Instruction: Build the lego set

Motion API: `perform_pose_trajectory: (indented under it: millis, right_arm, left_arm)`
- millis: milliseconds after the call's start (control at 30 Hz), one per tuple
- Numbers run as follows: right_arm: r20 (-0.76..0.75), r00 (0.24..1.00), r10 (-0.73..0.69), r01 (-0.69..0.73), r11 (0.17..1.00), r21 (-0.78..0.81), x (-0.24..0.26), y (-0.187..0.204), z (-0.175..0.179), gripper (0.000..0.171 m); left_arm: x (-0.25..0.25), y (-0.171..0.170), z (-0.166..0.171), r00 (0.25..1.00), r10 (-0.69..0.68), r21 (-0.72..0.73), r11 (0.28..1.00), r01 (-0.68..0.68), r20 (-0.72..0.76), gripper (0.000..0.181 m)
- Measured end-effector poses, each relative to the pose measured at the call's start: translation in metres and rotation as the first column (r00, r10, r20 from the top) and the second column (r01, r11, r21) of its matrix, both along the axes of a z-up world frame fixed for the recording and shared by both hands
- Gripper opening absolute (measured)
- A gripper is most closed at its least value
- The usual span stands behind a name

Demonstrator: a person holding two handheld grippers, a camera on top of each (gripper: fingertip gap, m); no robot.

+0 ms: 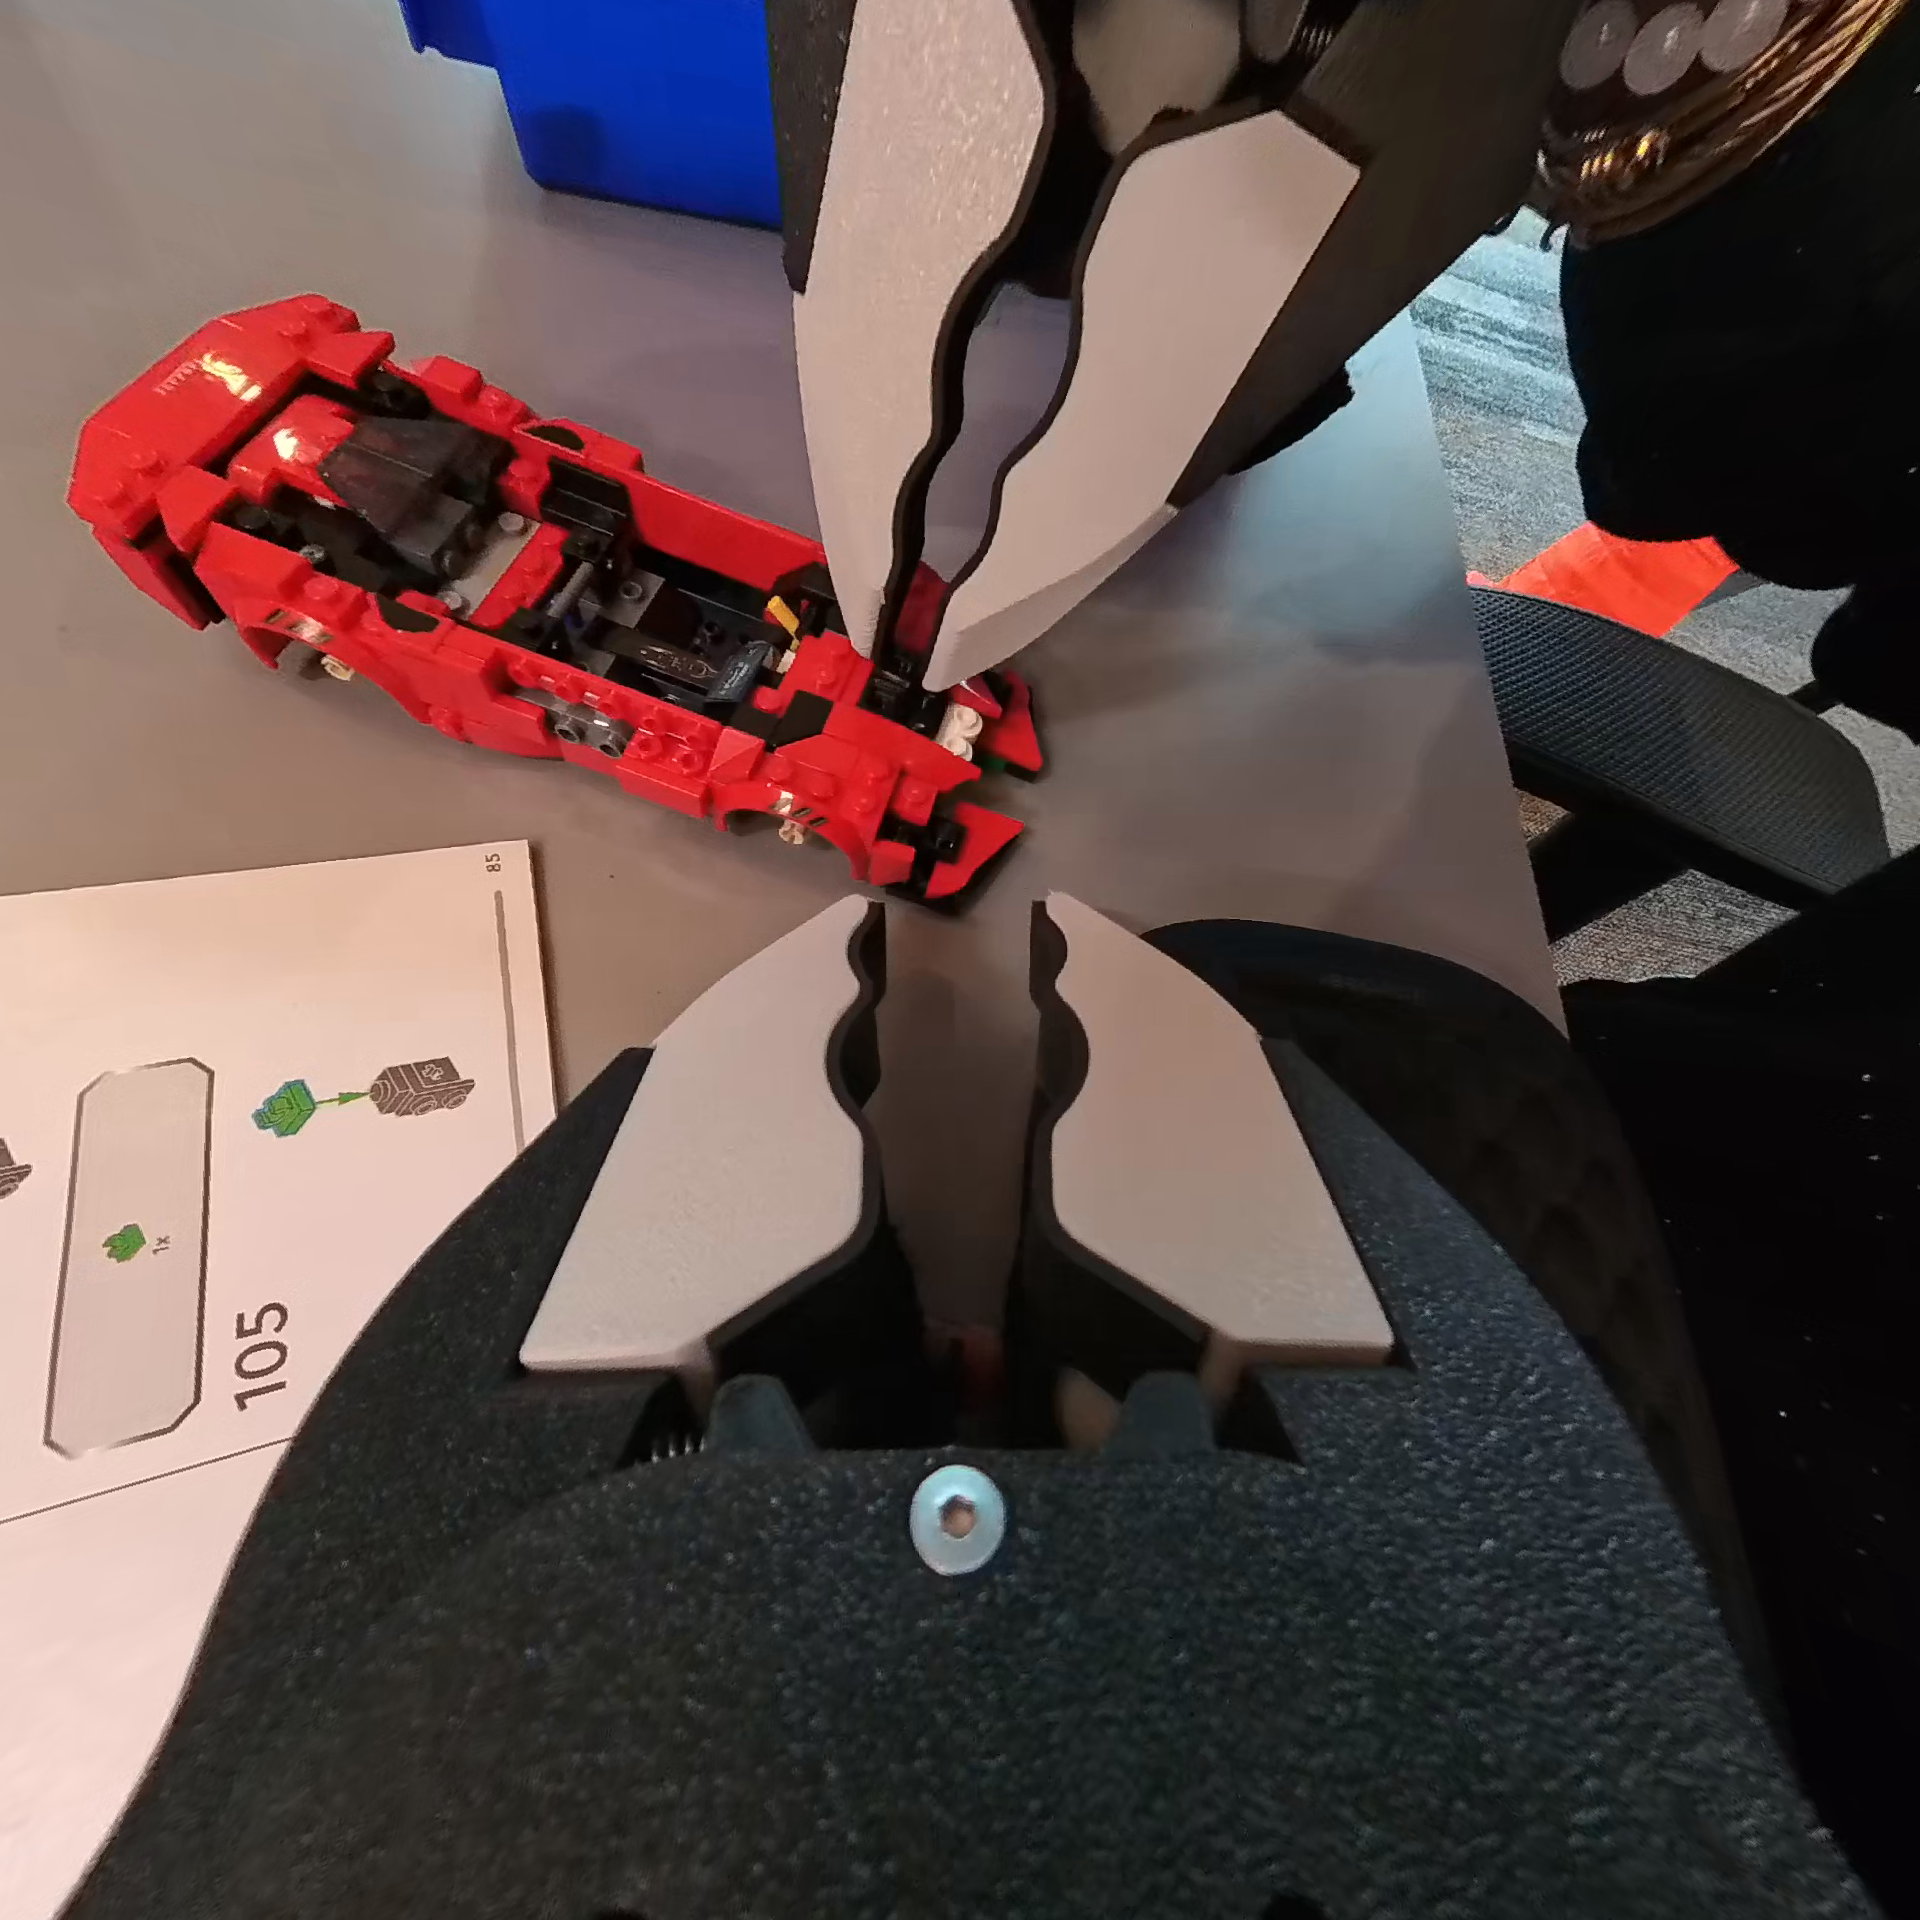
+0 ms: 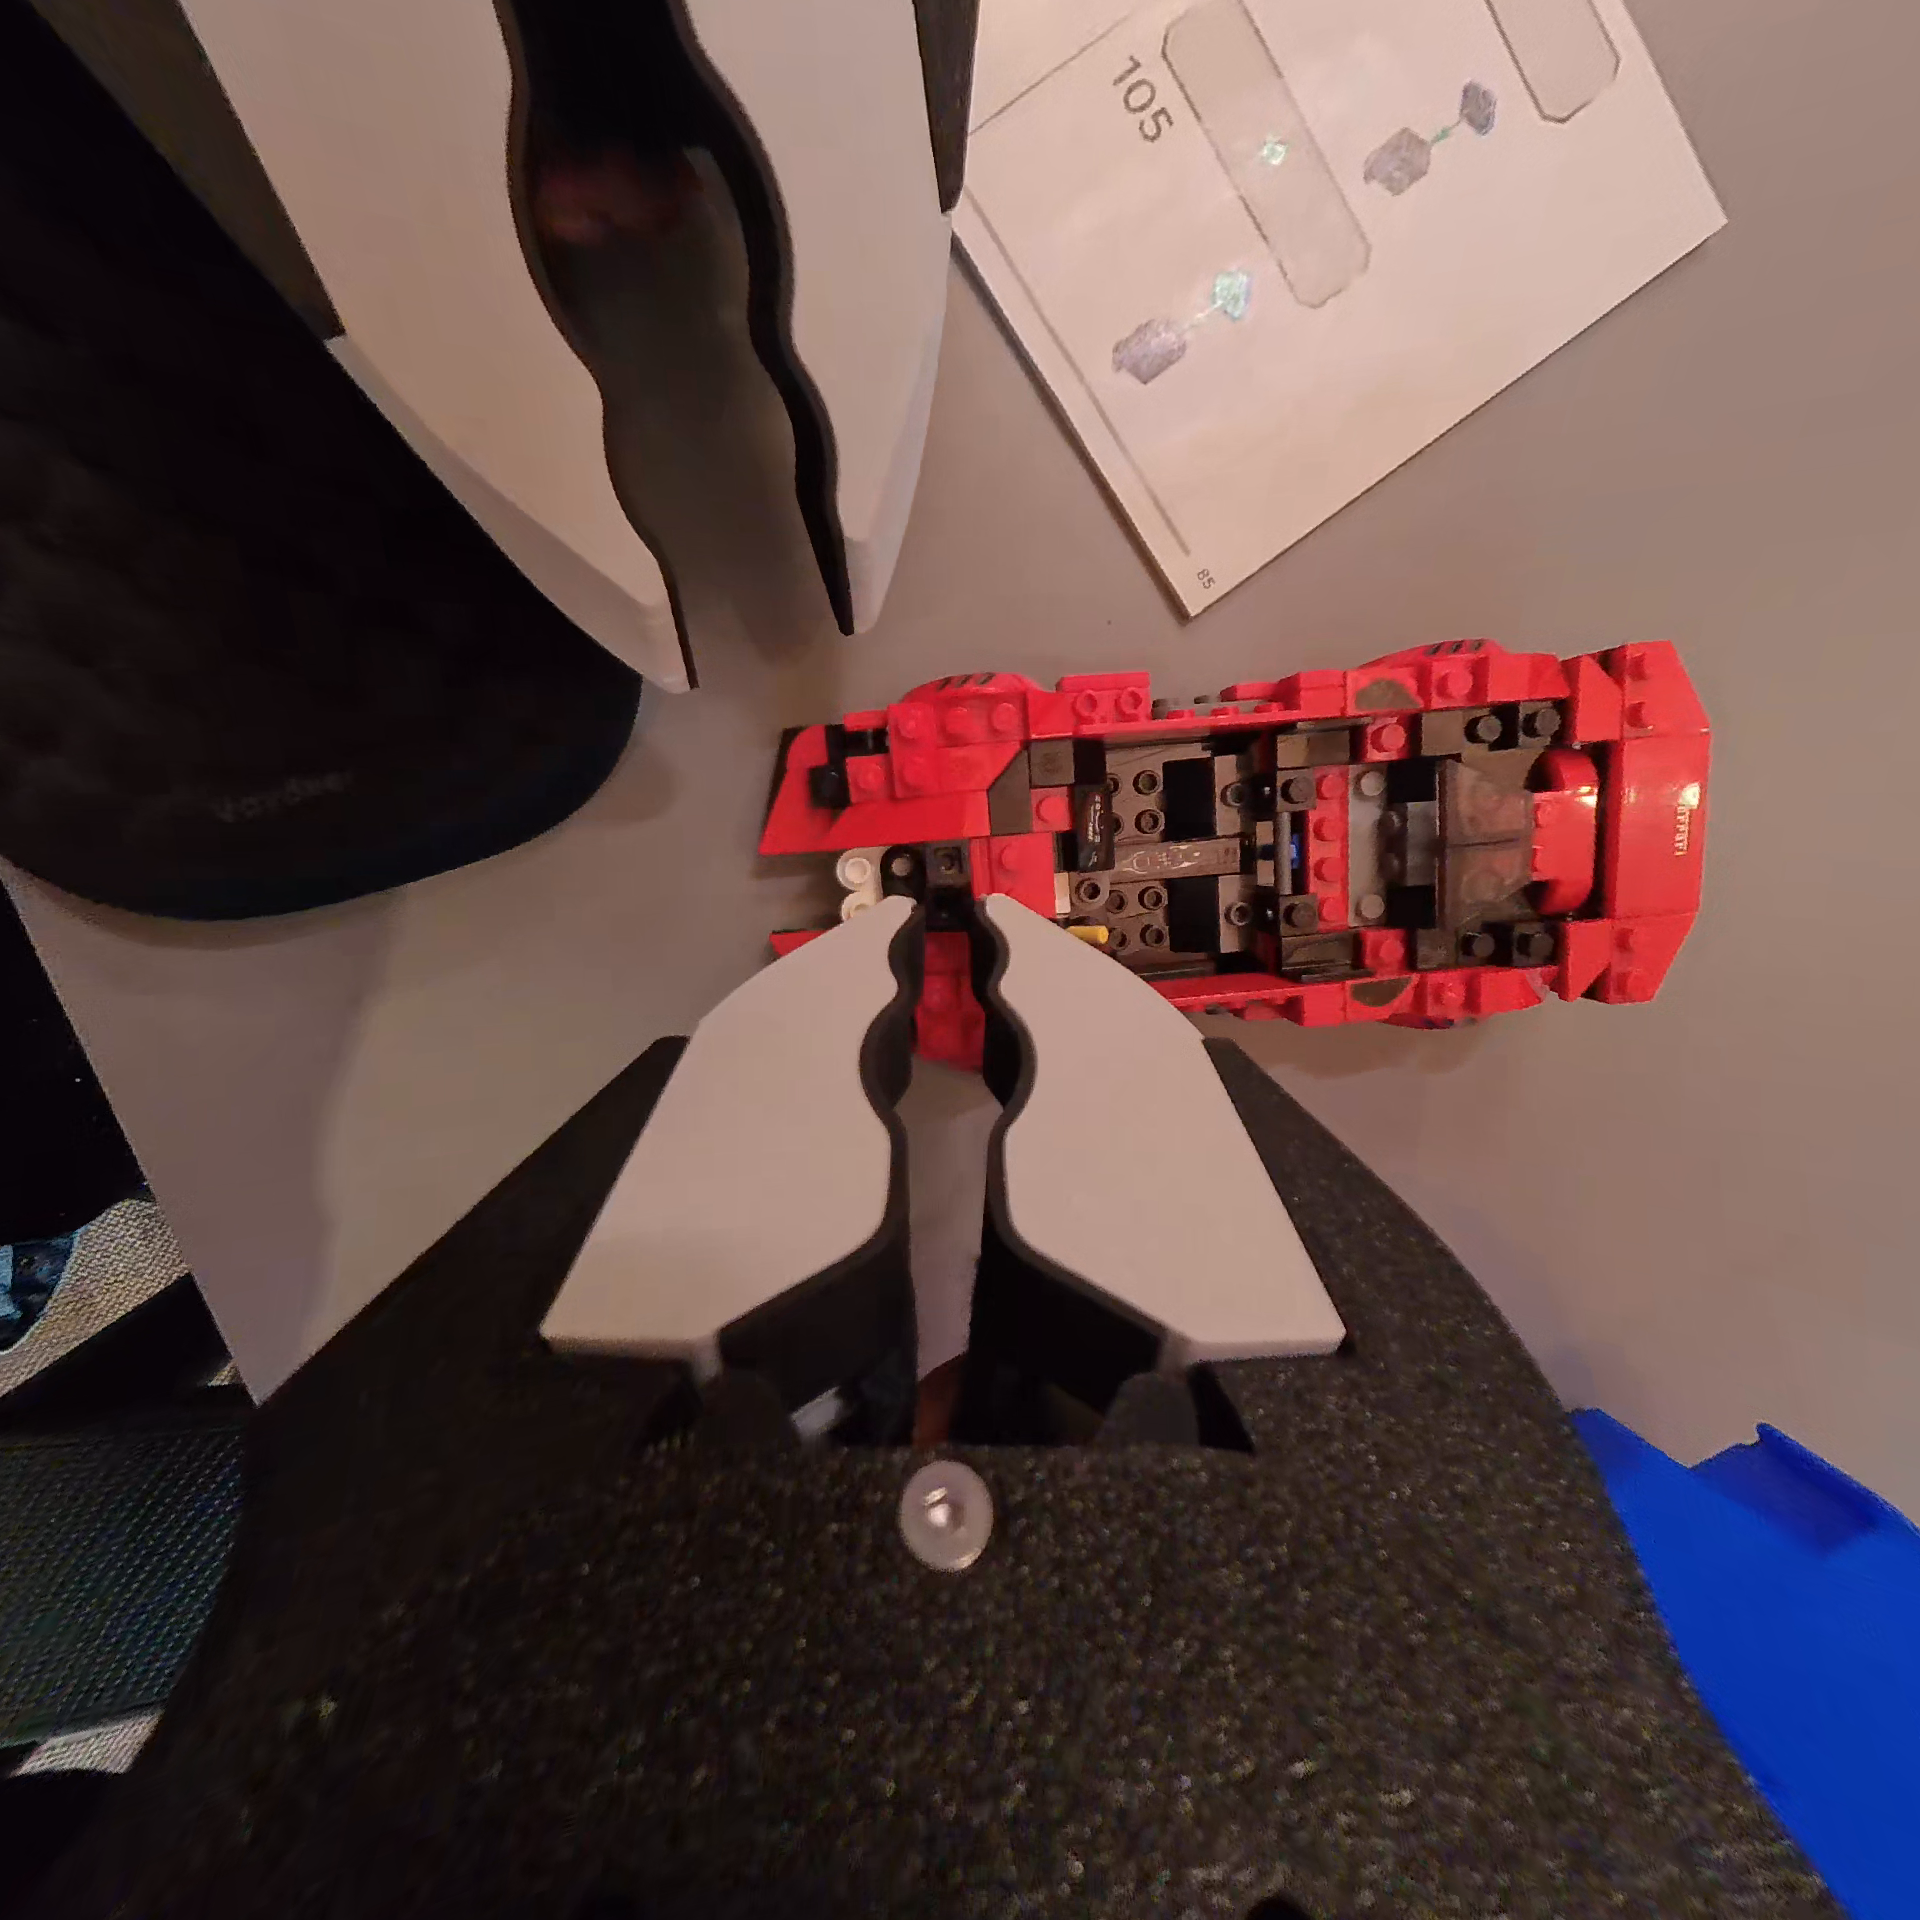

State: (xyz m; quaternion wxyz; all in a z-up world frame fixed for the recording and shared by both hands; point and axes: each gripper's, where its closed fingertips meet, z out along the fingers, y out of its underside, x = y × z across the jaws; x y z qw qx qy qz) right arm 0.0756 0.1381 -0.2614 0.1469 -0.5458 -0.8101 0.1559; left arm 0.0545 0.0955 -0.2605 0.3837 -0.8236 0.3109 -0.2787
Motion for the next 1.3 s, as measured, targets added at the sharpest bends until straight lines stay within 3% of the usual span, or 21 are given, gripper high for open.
perform_pose_trajectory:
  millis: [1100, 1300]
  right_arm:
    - [-0.027, 1.0, -0.005, 0.005, 1.0, 0.008, -0.0017, 0.0019, 0.0071, 0.009]
    - [-0.033, 0.999, 0.004, -0.004, 1.0, -0.017, -0.0009, -0.0009, 0.0063, 0.0]
  left_arm:
    - [-0.0004, 0.0003, -0.0002, 1.0, 0.0, -0.012, 1.0, 0.0, 0.014, 0.026]
    - [-0.0003, 0.0004, -0.0007, 1.0, 0.0, -0.015, 1.0, 0.0, 0.013, 0.026]
